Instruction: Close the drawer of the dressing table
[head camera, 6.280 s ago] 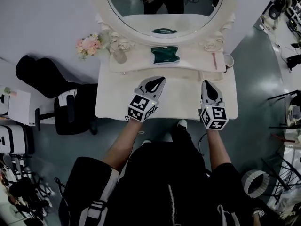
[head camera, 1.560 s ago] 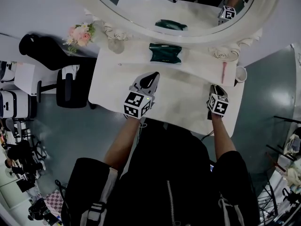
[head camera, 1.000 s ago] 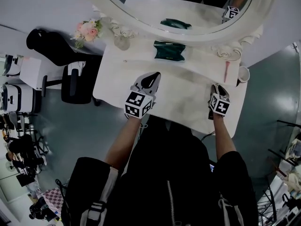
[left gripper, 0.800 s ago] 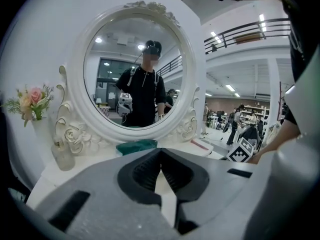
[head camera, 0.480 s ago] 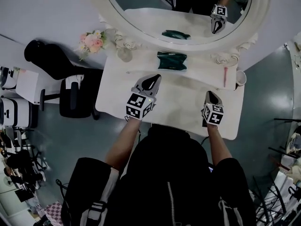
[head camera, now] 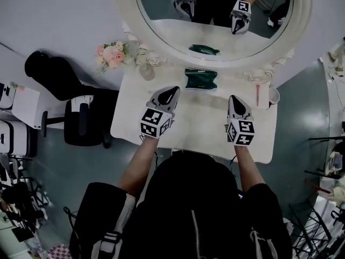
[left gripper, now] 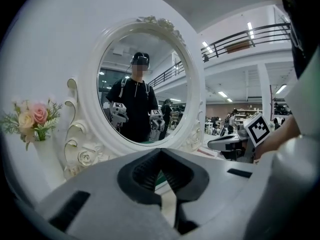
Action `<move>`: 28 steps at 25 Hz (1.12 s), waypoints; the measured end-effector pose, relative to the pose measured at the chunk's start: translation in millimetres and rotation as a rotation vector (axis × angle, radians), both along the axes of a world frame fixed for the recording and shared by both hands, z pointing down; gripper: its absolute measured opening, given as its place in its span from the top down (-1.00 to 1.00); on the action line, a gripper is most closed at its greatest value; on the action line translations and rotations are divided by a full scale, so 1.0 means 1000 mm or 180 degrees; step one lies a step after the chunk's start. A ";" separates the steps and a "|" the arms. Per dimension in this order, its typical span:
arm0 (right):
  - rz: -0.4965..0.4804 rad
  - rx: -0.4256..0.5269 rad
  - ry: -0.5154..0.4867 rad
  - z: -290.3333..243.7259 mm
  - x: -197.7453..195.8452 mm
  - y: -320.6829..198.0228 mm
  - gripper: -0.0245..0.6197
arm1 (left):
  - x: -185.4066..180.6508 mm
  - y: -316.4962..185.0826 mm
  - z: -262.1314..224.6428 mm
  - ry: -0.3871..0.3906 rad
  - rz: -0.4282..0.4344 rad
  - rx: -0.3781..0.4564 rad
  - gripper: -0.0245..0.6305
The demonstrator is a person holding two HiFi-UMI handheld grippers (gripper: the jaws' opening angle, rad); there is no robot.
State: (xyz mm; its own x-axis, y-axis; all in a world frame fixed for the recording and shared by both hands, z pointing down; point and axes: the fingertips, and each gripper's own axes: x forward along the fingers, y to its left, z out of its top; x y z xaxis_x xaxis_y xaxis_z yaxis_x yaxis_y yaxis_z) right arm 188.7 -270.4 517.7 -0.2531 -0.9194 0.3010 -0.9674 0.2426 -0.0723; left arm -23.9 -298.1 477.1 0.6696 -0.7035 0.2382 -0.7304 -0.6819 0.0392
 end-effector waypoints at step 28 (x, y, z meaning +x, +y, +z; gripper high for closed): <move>-0.0236 0.0443 0.0182 -0.056 -0.046 0.018 0.92 | -0.028 0.008 -0.008 0.0104 0.0038 0.0077 0.91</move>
State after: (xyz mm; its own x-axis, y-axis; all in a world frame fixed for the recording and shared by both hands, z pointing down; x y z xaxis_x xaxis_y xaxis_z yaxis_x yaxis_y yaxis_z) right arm 142.8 -252.3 461.9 -0.3079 -0.9327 0.1877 -0.9481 0.3173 0.0217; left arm -51.6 -290.6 468.8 0.6851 -0.7007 0.1992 -0.7208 -0.6916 0.0463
